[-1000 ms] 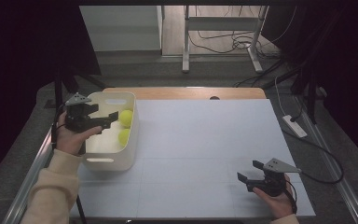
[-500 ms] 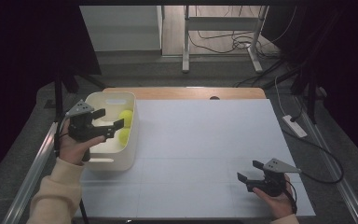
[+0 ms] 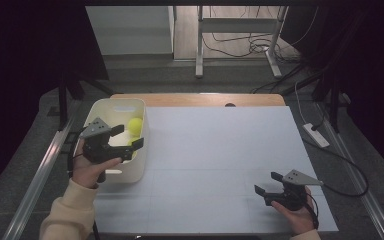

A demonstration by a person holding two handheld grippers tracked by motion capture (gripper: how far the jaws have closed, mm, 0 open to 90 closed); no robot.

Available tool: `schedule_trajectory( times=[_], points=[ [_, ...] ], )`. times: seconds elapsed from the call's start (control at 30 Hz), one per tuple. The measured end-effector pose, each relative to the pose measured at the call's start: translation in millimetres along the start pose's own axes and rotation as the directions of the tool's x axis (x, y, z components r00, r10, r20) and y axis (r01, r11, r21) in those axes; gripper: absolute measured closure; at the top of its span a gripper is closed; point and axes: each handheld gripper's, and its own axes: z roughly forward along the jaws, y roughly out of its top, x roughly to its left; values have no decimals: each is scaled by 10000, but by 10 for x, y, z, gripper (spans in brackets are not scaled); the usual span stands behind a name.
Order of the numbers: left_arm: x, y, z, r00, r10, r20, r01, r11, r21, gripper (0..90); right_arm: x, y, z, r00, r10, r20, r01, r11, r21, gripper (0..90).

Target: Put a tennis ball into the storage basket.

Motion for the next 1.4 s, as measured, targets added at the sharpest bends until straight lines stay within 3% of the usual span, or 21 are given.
schedule_trajectory(
  times=[0.37, 0.73, 0.93, 1.23, 1.4],
  points=[
    [-144, -161, -23, 9986, 320, 420, -314, 9994, -139, 159, -4, -1, -3, 10000, 61, 26, -61, 10000, -19, 150],
    [-288, -385, -71, 9925, 644, 1038, -617, 9977, -297, 165, -2, 1, -2, 10000, 56, 25, -56, 10000, -16, 149],
    [-323, -517, -46, 9903, 651, 1230, -638, 9979, -143, 167, -1, 2, -1, 10000, 51, 18, -51, 10000, -14, 150],
    [-393, -780, 13, 9798, 879, 1793, -932, 9954, 210, 167, 6, 5, 2, 10000, 43, 15, -43, 10000, 3, 149],
    [-412, -903, 43, 9776, 1120, 1779, -1220, 9915, 459, 166, -2, 1, 2, 10000, 58, -6, -58, 10000, -21, 149]
  ],
)
